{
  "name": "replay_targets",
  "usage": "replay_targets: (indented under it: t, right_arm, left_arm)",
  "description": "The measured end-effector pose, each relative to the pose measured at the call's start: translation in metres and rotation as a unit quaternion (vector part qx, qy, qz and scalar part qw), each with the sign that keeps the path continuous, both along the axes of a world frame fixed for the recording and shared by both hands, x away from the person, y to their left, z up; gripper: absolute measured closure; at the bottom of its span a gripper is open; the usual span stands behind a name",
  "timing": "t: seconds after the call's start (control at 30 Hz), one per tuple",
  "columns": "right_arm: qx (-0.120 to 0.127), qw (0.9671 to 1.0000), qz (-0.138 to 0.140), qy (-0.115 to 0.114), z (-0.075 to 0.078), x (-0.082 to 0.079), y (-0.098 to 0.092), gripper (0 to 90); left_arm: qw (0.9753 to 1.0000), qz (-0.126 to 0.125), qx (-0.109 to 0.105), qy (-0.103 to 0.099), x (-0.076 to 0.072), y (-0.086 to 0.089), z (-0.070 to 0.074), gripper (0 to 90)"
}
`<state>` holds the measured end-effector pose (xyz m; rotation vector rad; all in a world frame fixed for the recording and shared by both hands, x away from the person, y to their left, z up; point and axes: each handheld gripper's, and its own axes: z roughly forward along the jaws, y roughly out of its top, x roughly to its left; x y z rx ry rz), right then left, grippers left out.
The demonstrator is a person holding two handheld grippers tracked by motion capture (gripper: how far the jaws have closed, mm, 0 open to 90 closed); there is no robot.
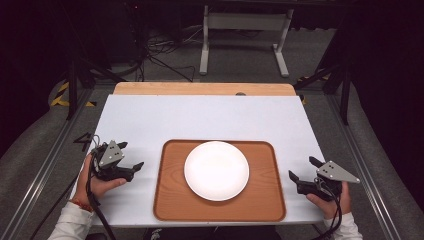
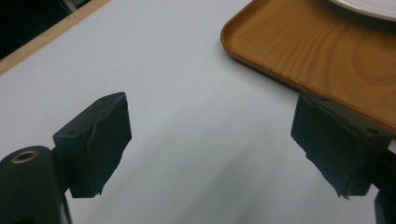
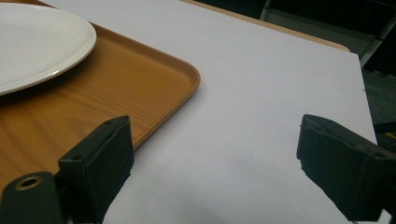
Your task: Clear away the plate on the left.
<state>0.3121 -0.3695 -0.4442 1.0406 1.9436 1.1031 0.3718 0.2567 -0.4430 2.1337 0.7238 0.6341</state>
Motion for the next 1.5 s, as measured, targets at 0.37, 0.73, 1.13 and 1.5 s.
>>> replay_targets:
  t: [0.37,0.73,1.13,1.5]
  right_arm:
    - [0.001,1.0000,0.003,0.001,0.000,0.000,-0.001,11.4]
    - [-0.002,1.0000,0.000,-0.003,0.002,-0.002,-0.003,11.4]
    - [-0.009,0.9999,0.005,-0.005,0.003,-0.004,0.002,11.3]
    - [-0.006,1.0000,0.008,0.000,0.001,-0.003,0.001,11.2]
  left_arm:
    - [0.9988,0.021,-0.040,0.018,-0.014,0.026,-0.011,11.1]
    - [0.9988,0.013,-0.042,0.021,-0.019,0.022,-0.012,10.5]
    - [0.9985,0.016,-0.052,0.003,-0.024,0.024,-0.007,10.0]
    - [0.9989,0.014,-0.044,0.006,-0.025,0.021,-0.008,10.1]
